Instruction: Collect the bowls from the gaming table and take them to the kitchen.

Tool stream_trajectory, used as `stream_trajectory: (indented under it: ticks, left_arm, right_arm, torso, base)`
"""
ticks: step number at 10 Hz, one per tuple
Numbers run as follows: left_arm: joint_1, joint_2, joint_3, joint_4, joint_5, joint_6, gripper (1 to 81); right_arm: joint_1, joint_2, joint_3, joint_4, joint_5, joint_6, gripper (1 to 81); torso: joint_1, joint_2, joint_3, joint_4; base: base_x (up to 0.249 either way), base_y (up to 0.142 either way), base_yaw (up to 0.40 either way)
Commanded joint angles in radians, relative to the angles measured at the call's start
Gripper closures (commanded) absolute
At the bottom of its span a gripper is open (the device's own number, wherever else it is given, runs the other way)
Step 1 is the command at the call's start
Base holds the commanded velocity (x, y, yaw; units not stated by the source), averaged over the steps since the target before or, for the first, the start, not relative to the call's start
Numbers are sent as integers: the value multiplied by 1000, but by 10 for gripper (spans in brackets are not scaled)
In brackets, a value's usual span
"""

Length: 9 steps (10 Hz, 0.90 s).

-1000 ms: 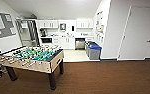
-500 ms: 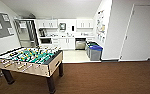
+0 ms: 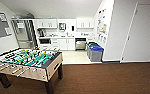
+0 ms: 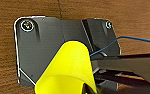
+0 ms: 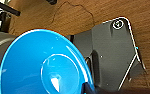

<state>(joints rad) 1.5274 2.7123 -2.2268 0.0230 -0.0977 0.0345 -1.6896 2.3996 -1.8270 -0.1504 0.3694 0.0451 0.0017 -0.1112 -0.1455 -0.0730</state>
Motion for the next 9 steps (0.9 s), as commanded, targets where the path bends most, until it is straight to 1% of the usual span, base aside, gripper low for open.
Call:
stream_trajectory:
  ticks: [1,5,9]
  left_arm:
    - [-40,-18,13,12,52,10,811]
    - [-43,-18,13,12,52,10,811]
    - [-43,-18,13,12,52,10,811]
  right_arm:
    - [29,-43,20,-24,-38,-2,811]
    - [29,-43,19,-24,-38,-2,811]
    - [29,-43,17,-24,-38,-2,811]
  torso:
    - [0,0,0,0]
    - [0,0,0,0]
    - [0,0,0,0]
  base:
    - [227,-85,0]
    - [228,-89,0]
    - [228,0,0]
